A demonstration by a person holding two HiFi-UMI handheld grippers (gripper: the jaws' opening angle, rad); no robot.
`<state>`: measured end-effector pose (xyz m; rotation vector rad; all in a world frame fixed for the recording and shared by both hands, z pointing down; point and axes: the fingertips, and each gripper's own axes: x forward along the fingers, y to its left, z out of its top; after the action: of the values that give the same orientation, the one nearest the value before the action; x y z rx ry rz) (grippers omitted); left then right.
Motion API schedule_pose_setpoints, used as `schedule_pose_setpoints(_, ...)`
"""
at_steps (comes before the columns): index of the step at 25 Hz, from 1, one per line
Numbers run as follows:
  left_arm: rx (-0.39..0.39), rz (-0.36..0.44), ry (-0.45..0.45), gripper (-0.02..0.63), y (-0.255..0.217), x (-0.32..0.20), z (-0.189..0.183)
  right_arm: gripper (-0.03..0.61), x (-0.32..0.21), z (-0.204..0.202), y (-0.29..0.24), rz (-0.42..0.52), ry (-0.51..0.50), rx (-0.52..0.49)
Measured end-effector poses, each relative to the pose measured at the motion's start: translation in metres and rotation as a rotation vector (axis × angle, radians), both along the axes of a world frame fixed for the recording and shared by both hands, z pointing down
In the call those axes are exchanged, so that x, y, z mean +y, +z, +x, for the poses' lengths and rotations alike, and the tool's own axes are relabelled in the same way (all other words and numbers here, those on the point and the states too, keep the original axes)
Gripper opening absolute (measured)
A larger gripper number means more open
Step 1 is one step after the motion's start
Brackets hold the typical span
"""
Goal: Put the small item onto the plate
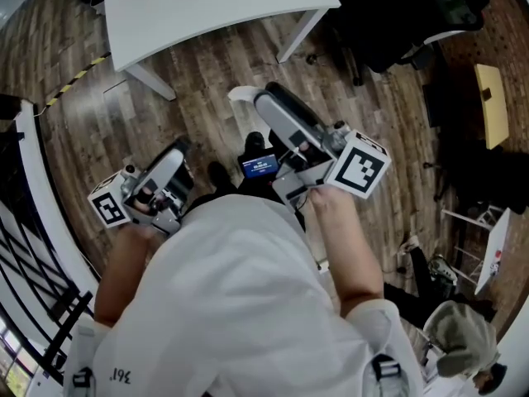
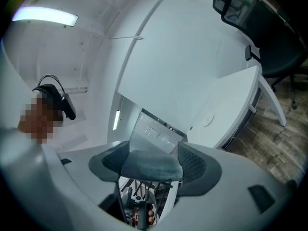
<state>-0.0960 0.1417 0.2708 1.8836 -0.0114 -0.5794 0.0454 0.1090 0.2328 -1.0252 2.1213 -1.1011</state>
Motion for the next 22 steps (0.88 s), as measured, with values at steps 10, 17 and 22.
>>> schedule_pose_setpoints(10, -0.04, -0.004, -0.089, 0.161, 0.011, -0.051, 0.018, 0.308, -0.068, 0.024, 0.017, -0.001, -0.065, -0.036)
schedule_pose_setpoints(17, -0.066, -0.023, -0.135, 0.161, 0.015, -0.113, 0.063, 0.308, -0.141, 0.061, 0.028, -0.019, -0.128, -0.061)
schedule_pose_setpoints(22, -0.078, -0.019, -0.181, 0.161, 0.011, -0.156, 0.087, 0.308, -0.191, 0.083, 0.026, -0.019, -0.179, -0.064)
